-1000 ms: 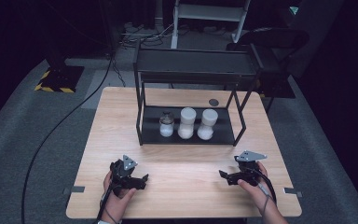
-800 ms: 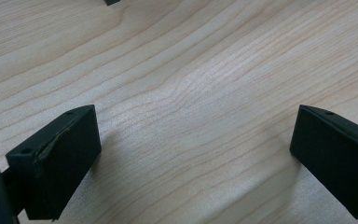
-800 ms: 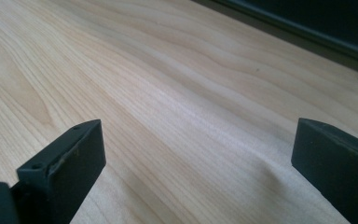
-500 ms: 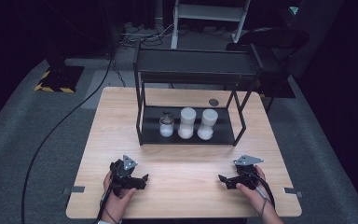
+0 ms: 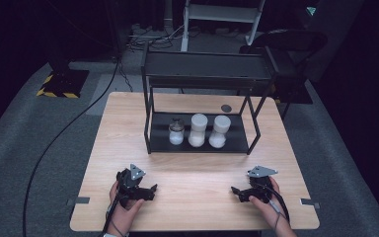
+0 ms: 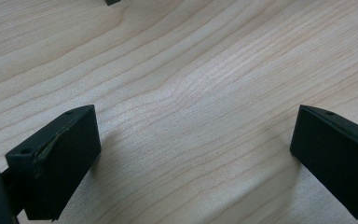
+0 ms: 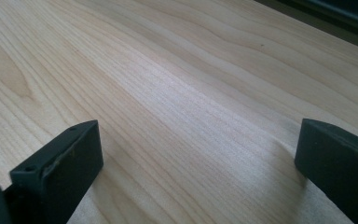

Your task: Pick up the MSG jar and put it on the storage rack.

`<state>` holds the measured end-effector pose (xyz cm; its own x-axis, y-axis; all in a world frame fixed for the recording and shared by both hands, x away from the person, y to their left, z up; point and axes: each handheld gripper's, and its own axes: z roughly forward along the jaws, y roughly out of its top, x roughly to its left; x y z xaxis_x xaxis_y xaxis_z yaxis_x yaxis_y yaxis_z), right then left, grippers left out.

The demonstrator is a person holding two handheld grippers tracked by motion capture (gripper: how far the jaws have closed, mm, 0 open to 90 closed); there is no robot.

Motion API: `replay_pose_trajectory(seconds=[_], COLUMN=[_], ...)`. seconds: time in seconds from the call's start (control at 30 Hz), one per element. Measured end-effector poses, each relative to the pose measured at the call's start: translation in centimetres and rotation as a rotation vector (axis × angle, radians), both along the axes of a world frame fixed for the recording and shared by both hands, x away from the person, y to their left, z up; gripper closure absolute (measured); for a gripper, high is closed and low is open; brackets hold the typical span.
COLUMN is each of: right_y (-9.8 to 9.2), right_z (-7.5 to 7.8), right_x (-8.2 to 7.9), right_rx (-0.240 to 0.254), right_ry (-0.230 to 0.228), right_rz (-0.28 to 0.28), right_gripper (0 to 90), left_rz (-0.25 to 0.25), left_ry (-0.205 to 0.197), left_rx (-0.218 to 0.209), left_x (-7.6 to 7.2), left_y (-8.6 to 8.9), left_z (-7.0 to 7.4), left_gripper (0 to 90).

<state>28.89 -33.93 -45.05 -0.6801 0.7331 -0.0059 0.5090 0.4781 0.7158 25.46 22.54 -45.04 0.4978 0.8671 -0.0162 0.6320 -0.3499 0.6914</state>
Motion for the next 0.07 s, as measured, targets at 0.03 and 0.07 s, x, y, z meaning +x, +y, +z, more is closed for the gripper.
replay_pose_trajectory(seconds=[0.03,0.07], right_y=[-0.03,-0.07], right_z=[0.0,0.0], right_x=[0.02,0.03], right_rx=[0.0,-0.001], right_ry=[0.0,-0.001], right_rz=[0.002,0.004], right_gripper=[0.6,0.6], left_rz=[0.0,0.0], left_ry=[0.0,0.001], left_rx=[0.0,0.001], left_x=[0.0,0.01], left_y=[0.0,0.0], left_z=[0.0,0.02], left_gripper=[1.6,1.6])
